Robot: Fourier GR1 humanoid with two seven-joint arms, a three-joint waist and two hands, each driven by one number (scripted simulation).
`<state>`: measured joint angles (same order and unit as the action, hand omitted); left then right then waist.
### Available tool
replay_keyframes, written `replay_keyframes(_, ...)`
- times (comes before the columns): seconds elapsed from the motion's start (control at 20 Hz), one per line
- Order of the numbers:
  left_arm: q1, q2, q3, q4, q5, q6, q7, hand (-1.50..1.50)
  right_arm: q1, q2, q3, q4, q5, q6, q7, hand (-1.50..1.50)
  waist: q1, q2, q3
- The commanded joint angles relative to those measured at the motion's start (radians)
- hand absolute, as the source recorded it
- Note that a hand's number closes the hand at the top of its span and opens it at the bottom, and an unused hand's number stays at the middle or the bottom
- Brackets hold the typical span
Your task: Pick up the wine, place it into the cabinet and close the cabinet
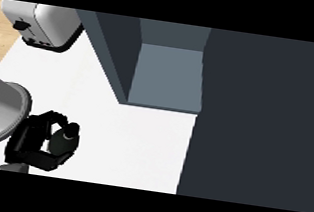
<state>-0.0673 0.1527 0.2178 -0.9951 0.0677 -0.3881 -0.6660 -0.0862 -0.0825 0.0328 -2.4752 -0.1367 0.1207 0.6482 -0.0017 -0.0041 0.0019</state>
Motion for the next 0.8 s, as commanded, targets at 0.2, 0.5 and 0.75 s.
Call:
replay_keyframes(0.2,0.033,-0.01,0.037,-0.084,-0.004,0.11,-0.067,1.5,0.069,0.001,-0.021,-0.133,-0.073,0.019,0.018,-1.5,-0.004,0.002,-0.002)
replay_keyframes(0.5,0.115,-0.069,-0.007,-0.375,0.077,0.084,0.063,1.5,0.031,0.025,0.001,-0.112,-0.058,-0.009,0.045,-1.5,0.006,-0.002,-0.001)
replay_keyframes(0.75,0.111,-0.08,-0.041,-0.572,0.152,0.092,0.289,1.5,-0.038,-0.004,-0.055,-0.065,-0.091,-0.006,0.062,-1.5,0.005,0.001,-0.001)
